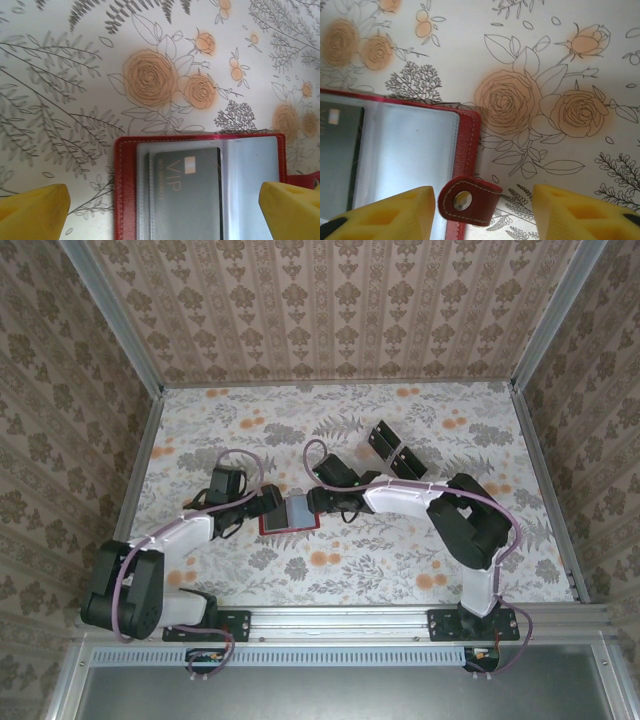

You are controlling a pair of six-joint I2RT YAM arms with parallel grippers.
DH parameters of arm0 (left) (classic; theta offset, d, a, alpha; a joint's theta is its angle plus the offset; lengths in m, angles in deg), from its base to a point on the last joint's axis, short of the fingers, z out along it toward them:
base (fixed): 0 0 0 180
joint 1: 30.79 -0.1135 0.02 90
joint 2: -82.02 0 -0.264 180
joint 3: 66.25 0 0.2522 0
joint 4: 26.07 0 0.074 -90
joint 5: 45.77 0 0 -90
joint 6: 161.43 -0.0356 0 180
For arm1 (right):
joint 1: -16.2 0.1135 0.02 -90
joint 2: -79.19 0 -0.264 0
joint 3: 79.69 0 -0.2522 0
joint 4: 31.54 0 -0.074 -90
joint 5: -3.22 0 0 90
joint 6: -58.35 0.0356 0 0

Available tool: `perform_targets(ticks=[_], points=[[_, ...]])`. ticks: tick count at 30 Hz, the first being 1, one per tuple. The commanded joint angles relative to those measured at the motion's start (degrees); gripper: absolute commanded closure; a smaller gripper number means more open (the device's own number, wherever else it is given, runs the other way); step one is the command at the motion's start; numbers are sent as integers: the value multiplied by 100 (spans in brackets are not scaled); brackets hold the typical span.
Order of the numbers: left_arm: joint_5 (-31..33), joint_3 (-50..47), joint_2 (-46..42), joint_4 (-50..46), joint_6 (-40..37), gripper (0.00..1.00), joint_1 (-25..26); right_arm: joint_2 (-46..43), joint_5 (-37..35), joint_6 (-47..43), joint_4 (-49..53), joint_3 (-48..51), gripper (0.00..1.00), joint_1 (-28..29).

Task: Put the credit cards into the card holder
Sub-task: Close the card holder at the center of the table.

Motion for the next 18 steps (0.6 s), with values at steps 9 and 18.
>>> perform_targets(ticks=[9, 18], points=[[-578, -237, 296, 822, 288, 0, -20, 95, 102, 92, -287, 245, 89, 36], [-500, -202, 520, 814, 232, 0, 92, 196, 302, 267, -551, 383, 93, 63]])
